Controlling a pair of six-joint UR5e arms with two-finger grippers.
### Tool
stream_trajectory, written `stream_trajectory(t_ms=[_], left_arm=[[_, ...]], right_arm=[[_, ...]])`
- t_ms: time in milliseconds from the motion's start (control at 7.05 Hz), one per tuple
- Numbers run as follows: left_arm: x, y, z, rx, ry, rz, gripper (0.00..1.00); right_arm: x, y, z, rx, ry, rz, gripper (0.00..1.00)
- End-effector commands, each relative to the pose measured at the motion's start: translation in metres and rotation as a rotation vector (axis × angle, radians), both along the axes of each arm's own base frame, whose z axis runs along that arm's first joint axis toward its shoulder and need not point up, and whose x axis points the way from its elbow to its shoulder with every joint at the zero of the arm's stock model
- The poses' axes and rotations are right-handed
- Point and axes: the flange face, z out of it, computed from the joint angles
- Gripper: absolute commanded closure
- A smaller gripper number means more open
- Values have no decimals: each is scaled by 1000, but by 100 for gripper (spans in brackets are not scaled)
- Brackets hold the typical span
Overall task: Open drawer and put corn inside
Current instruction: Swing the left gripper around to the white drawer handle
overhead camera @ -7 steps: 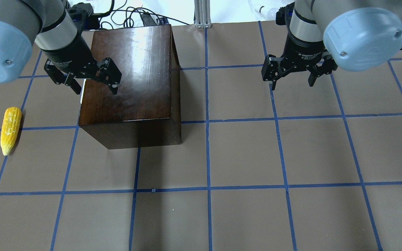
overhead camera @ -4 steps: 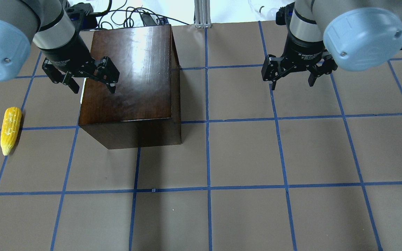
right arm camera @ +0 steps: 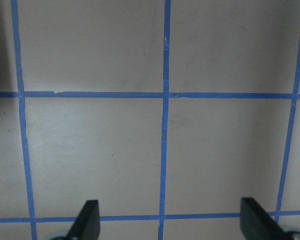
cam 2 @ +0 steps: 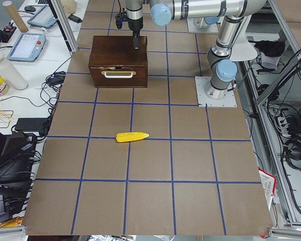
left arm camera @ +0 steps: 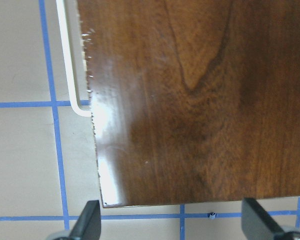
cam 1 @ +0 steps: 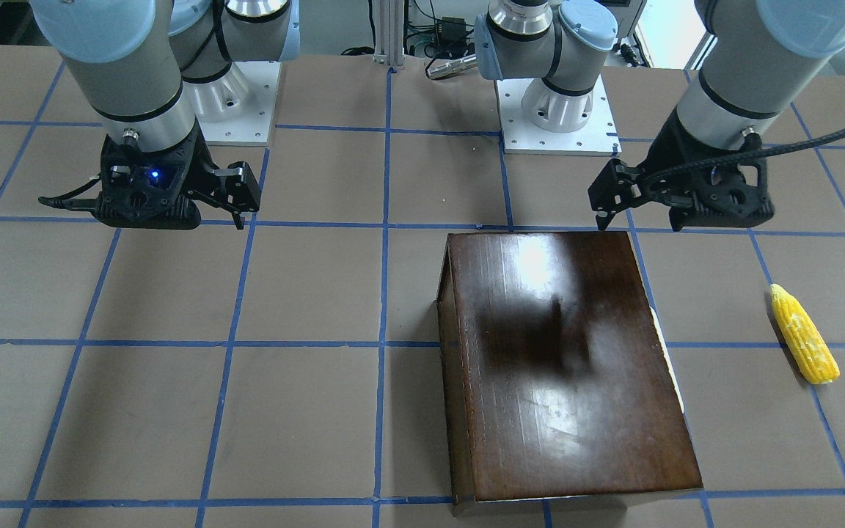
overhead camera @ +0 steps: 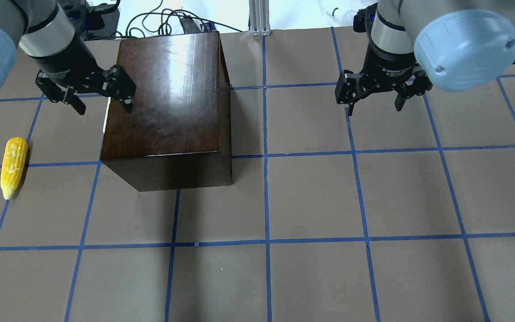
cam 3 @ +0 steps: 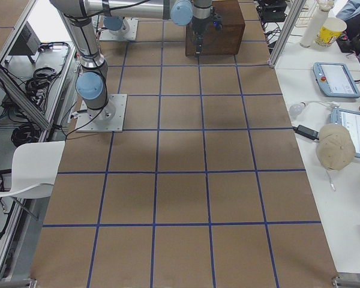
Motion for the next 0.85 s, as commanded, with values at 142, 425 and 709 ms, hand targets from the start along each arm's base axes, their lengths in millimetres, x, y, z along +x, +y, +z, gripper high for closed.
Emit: stream_trajectory(t_ms=[142,425,709], left_arm=[[112,-17,9,-22,19,-17,0],[162,-24,-11,-16,71,-15,0],[176,-43,-40,-31,132,-34,0]], right_arm=[[0,0,0,0,2,0,0],[0,0,1,-2,1,0,0],[0,0,0,0,2,0,0]])
